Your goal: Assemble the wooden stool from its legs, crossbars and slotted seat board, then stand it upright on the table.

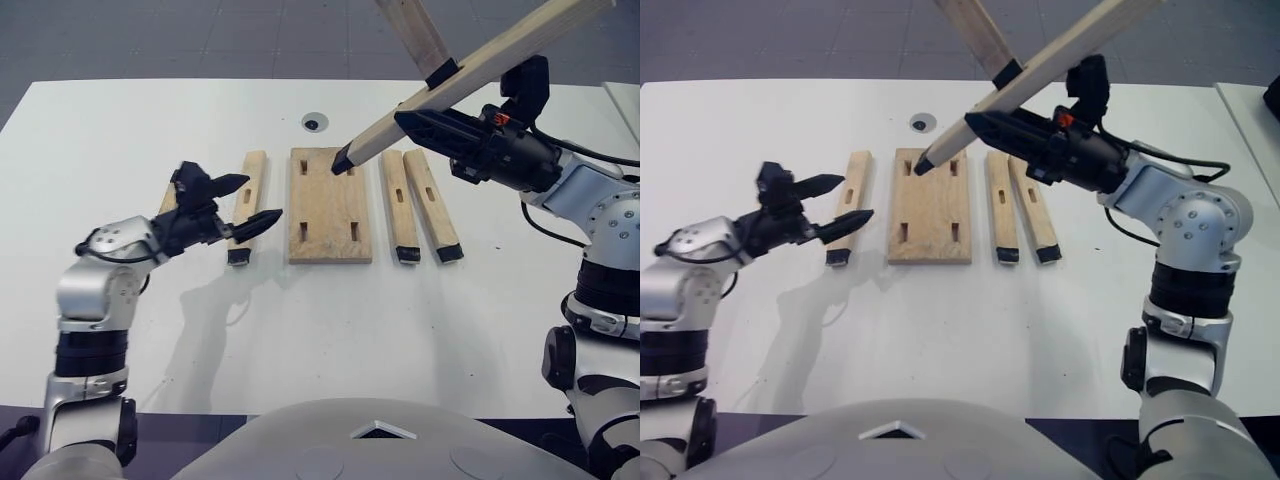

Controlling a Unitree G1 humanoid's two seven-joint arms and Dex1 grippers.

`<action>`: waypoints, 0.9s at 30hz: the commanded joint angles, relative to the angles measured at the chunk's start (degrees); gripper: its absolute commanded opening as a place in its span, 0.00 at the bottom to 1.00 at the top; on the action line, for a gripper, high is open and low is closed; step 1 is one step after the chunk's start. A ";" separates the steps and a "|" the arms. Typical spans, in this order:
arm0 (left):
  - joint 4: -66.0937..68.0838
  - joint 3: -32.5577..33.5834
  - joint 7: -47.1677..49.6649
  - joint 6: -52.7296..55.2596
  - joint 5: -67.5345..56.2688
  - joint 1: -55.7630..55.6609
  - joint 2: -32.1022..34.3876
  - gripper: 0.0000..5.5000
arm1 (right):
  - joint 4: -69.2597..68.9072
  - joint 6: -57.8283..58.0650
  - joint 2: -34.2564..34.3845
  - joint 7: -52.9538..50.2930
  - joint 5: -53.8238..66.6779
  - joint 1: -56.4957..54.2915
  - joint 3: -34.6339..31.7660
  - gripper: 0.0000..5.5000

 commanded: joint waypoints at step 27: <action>-1.44 -22.57 -4.09 2.13 23.67 8.49 17.91 0.98 | -4.30 -13.72 -2.08 8.16 -21.15 3.90 10.50 0.38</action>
